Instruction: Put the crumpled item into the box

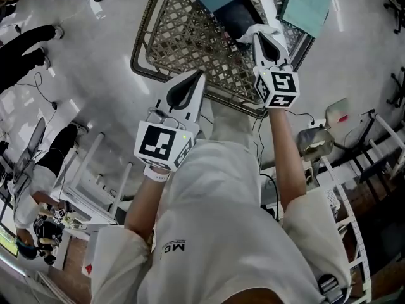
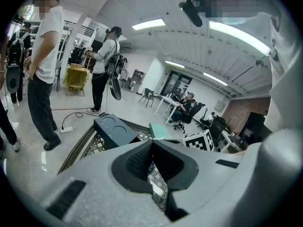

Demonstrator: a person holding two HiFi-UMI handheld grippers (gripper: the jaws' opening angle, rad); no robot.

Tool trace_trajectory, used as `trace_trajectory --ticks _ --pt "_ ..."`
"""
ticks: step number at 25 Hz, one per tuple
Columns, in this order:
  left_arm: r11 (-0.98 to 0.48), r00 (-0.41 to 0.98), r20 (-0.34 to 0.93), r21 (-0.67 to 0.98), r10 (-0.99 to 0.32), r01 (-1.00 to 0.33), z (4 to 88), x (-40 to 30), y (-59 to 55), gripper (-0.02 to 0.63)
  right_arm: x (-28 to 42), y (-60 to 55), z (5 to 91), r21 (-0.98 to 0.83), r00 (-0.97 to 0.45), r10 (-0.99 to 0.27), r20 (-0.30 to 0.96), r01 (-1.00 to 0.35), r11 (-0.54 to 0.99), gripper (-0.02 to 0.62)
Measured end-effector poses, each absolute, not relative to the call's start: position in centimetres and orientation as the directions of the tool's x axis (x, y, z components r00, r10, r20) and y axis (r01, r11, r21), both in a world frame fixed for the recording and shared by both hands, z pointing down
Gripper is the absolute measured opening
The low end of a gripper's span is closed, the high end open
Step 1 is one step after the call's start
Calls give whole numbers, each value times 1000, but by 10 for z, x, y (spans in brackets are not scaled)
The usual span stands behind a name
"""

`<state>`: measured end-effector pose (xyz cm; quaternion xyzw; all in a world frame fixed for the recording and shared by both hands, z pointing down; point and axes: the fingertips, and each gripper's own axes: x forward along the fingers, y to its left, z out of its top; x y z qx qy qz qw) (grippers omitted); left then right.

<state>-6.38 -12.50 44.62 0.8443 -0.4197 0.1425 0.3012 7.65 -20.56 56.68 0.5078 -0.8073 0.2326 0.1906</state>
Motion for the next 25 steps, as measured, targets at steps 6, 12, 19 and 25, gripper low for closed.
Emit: trace_trajectory --ticks 6,12,19,25 --pt "-455 603 512 395 -612 -798 458 -59 -128 25 86 -210 615 -202 -391 -688 611 -918 342 21" --pt "-451 602 524 400 -602 -798 466 -56 -125 25 86 -207 660 -179 -371 -619 692 -919 351 21" --pt "-464 613 529 401 -587 -790 469 -50 -119 25 76 -211 678 -195 -384 -562 733 -909 368 32" --pt "-471 614 523 393 -591 -789 464 -50 -113 25 78 -209 677 -191 -378 -578 723 -914 359 55"
